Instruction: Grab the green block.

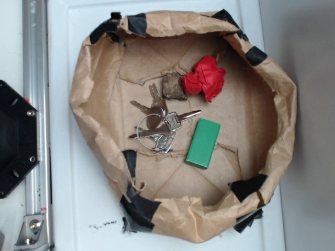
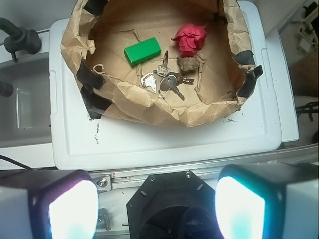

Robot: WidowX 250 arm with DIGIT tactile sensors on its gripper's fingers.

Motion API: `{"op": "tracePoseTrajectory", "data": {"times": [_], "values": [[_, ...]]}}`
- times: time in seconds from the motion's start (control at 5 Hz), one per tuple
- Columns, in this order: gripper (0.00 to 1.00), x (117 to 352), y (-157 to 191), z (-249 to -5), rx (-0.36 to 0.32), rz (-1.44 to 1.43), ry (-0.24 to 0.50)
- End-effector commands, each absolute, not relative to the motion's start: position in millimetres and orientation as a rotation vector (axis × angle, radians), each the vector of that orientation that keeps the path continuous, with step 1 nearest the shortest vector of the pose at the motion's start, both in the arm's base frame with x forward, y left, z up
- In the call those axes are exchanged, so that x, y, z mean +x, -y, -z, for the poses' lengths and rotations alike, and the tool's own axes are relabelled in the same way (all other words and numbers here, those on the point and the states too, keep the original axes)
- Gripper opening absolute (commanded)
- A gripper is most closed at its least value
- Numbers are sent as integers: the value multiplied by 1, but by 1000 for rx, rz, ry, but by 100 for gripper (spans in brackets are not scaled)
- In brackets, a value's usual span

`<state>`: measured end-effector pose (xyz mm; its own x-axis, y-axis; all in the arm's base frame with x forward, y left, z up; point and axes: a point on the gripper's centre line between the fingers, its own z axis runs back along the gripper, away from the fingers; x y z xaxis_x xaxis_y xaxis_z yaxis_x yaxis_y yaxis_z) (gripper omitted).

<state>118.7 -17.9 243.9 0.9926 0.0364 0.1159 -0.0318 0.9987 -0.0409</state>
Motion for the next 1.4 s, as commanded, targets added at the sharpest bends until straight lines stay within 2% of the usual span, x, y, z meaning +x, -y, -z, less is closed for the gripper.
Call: {"op": "tracePoseTrajectory", "data": {"times": [0.0, 0.2, 0.4, 0.6, 0.8, 1.0, 1.2], "values": [[100, 119, 18, -244, -39, -34, 117], [100, 169, 13, -197, -51, -287, 64], [100, 218, 9, -170, -56, -536, 111], [100, 250, 5, -147, -48, -780, 117], [100, 282, 5, -105, -51, -956, 96], [100, 295, 10, -75, -51, -1016, 60], [100, 295, 20, -46, -66, -1074, 11]]}}
